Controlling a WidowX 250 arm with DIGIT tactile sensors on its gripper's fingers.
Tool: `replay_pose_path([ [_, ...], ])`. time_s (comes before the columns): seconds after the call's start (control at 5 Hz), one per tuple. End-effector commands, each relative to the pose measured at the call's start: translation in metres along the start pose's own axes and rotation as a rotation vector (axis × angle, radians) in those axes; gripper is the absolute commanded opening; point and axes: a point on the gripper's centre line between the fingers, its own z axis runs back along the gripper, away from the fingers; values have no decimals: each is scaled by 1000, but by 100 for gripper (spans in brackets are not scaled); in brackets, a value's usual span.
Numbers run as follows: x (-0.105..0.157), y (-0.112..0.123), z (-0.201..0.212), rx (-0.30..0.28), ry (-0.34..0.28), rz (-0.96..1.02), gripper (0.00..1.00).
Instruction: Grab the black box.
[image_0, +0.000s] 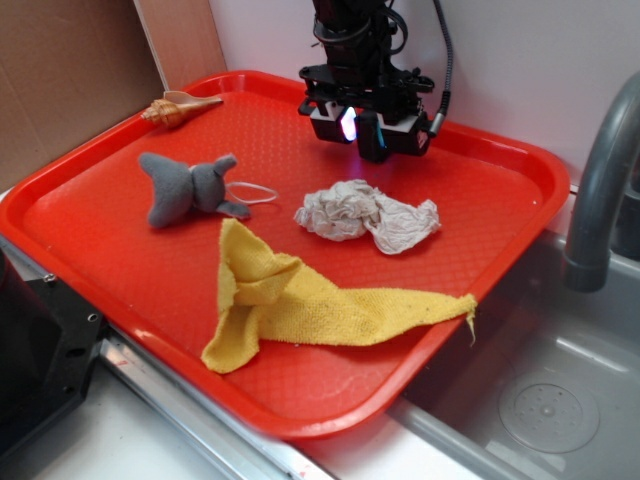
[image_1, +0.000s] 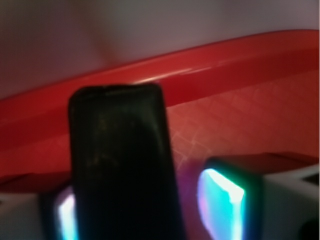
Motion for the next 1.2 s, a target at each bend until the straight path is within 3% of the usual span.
replay_pose_path([
  [0.0,18,1,36,-27,-44,-72,0],
  [0.2,-3,-9,89,-96,112,-120,0],
  [0.4,-27,-16,145,-109,165,-125,0],
  [0.6,-44,4,201,-136,142,-148,0],
  [0.8,-47,14,239,-92,75,-172,0],
  [1.0,-44,16,233,-58,103,-166,0],
])
